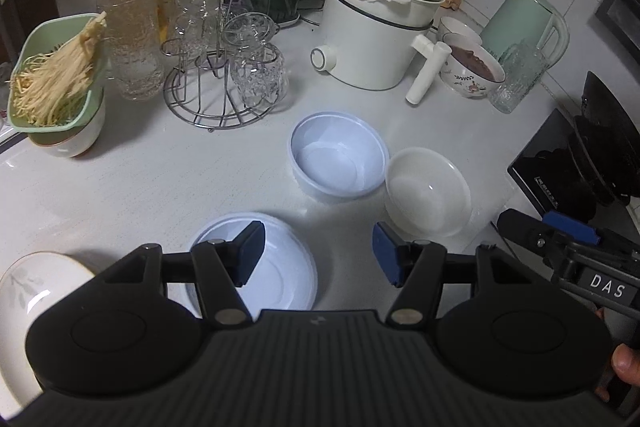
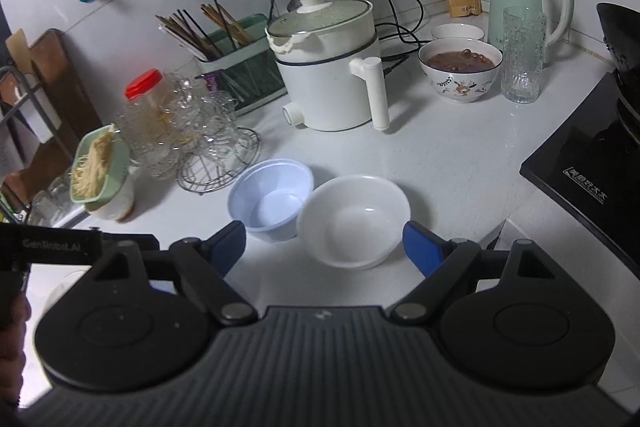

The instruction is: Organize plates and bowls

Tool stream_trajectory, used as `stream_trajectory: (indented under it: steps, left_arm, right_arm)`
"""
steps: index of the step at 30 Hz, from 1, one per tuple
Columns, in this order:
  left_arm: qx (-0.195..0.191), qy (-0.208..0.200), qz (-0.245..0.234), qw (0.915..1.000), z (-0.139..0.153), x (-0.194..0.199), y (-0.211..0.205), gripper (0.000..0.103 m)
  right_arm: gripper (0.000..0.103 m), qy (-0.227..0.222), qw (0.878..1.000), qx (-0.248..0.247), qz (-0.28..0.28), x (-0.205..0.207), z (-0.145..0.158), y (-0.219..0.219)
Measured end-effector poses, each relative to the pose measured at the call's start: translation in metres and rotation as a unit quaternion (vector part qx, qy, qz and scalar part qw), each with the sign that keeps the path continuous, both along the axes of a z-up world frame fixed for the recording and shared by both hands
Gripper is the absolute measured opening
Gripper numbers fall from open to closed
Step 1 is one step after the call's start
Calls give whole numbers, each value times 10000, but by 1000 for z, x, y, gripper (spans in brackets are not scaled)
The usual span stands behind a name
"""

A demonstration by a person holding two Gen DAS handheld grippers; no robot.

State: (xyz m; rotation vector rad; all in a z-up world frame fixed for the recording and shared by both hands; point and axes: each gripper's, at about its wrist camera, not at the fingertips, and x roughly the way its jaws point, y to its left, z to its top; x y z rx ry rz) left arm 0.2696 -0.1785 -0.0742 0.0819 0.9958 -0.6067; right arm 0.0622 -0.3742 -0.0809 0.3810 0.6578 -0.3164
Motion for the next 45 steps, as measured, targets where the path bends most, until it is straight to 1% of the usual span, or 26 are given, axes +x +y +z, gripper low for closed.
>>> stream_trajectory:
  steps: [3,7,9,13,16,17,19,20,21,23,25,27,29,30,34,39,41,43,45]
  left_arm:
    - [-32,70,53,10000,-8,13,-8,65]
    - [-121,128,101,9998,-17,31,-16,65]
    - [-111,208,177,9996,-26,43,-20,65]
    - [-162,465,339,9982,-43,68,-24,64]
    - [-157,555,363,9977,-53,83,-29,63]
    - [-138,580,371,9975,-57,87,-30,62]
    - [-120,661,371,9970,-64,95,-34,53]
    - [-118,714,373,9967,-67,99,-35,51]
    - [-134,757,377,9963,-70,102,-36,48]
    - [-135,829,374,9958,-75,108,-39,44]
    - [-124,872,359,9955,-81,113,-42,40]
    - [-126,908,344,9952,-84,118,-44,38]
    - [-115,941,352,9949,-88,122,-46,36]
    - [-109,963,359,9946,-90,124,-46,34]
    - [-97,1062,301,9938,-95,129,-51,27]
    - [-104,1189,163,9927,-100,130,-58,25]
    - [-85,1178,137,9929,-99,129,-61,25]
    - [-59,1137,115,9934,-97,129,-61,25]
    - [-102,1179,158,9928,-95,130,-60,25]
  right_arm:
    - [86,69,10000,39,36,14,-6,-9]
    - [85,162,9996,42,213,37,-13,-18]
    - [79,185,9992,104,324,50,-18,-21]
    - [74,305,9979,167,539,82,-27,-23]
    - [69,372,9968,155,691,106,-34,-23]
    - [66,409,9964,142,731,113,-38,-23]
    - [56,555,9953,67,788,128,-46,-23]
    - [48,661,9946,40,794,134,-51,-24]
    - [45,712,9942,47,799,140,-54,-26]
    - [45,751,9939,51,811,148,-60,-29]
    - [45,770,9937,39,818,156,-63,-32]
    - [40,813,9932,48,831,164,-67,-34]
    - [38,847,9928,60,840,171,-71,-36]
    - [35,877,9926,56,835,174,-73,-36]
    - [31,993,9914,24,855,186,-83,-35]
    - [20,1121,9899,131,856,193,-95,-34]
    - [19,1112,9899,252,836,193,-99,-34]
    - [19,1100,9904,263,795,192,-99,-33]
    - [19,1093,9905,360,752,191,-99,-34]
